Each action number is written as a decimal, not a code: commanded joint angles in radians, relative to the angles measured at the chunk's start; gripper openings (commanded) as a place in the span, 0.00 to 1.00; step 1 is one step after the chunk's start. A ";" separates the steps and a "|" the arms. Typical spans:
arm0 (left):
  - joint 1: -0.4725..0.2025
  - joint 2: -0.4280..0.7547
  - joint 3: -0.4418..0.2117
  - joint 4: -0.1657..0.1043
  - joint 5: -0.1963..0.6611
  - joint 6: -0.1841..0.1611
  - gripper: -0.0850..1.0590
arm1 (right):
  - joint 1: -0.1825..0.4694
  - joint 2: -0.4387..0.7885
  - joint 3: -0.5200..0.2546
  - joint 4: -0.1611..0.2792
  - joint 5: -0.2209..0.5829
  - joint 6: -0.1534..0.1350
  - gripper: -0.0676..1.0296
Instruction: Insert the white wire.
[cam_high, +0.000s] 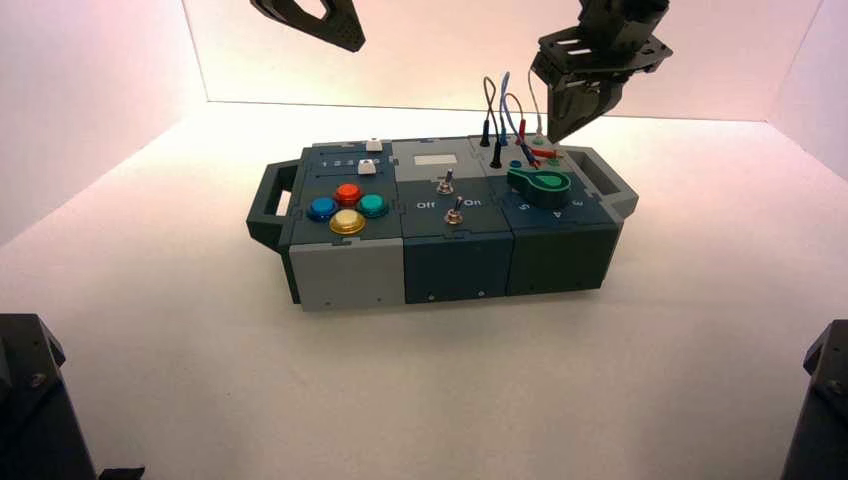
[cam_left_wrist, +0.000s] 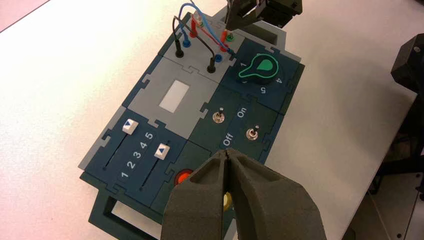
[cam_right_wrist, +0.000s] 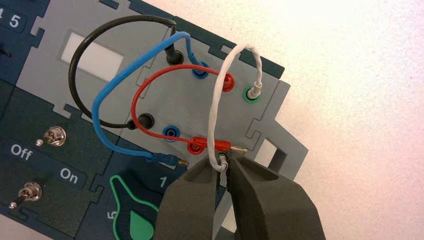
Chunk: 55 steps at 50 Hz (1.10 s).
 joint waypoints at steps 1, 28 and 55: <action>0.002 -0.011 -0.015 -0.003 -0.006 0.005 0.05 | 0.005 -0.035 -0.017 -0.005 -0.005 -0.002 0.04; 0.002 -0.012 -0.014 -0.003 -0.005 0.003 0.05 | 0.005 -0.031 -0.002 -0.011 -0.035 -0.002 0.04; 0.002 -0.012 -0.014 -0.002 -0.006 0.005 0.05 | 0.005 -0.015 0.009 -0.011 -0.043 -0.002 0.04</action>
